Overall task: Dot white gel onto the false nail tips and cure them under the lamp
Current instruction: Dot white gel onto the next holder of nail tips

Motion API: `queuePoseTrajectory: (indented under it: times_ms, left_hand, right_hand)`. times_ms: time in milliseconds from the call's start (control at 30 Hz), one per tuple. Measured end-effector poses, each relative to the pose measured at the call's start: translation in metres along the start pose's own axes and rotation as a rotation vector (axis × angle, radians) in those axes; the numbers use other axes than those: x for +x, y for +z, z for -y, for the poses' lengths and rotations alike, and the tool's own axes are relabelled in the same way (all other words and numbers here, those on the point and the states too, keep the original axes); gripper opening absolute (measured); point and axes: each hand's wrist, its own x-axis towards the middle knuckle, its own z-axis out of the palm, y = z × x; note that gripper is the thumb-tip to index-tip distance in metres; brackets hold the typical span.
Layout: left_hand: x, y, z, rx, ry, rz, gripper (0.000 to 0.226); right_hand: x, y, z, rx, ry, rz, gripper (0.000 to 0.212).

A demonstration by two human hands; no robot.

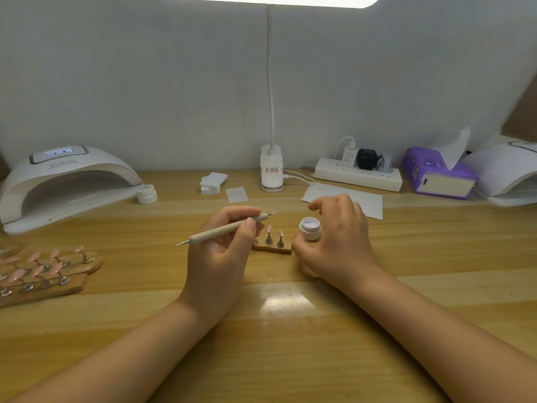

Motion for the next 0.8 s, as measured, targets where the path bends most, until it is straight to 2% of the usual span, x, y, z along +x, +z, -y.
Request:
queuePoseTrajectory:
  times_ms: [67, 133, 200, 267, 367, 600, 800]
  left_hand:
    - [0.0001, 0.0003, 0.0002, 0.009, -0.003, -0.003, 0.013]
    - [-0.0001, 0.0004, 0.0004, 0.009, -0.009, -0.007, 0.015]
    - [-0.0002, 0.0003, 0.0008, 0.013, -0.009, -0.004, 0.015]
    - [0.0002, -0.0004, 0.0014, 0.015, -0.013, 0.000, 0.015]
    - [0.0008, -0.0013, 0.0028, 0.003, -0.024, 0.003, 0.010]
    - [0.0009, -0.0007, 0.0034, -0.003, -0.038, 0.002, 0.015]
    - [0.0014, -0.0011, 0.0033, -0.001, -0.038, 0.006, 0.015]
  right_hand:
    - [-0.0019, -0.0012, 0.0052, 0.014, -0.092, -0.004, 0.028]
    - [-0.0047, -0.0009, 0.0082, -0.023, -0.119, 0.106, 0.020]
    - [-0.0061, 0.0007, 0.0077, -0.086, -0.081, 0.216, 0.024]
    - [-0.0053, 0.0009, 0.0071, -0.132, -0.057, 0.254, 0.031]
    - [-0.0042, 0.0012, 0.0066, -0.113, -0.064, 0.276, 0.033]
    - [-0.0016, 0.0036, 0.0040, -0.028, -0.100, 0.344, 0.027]
    - [-0.0012, 0.0051, 0.0029, -0.003, -0.140, 0.340, 0.026]
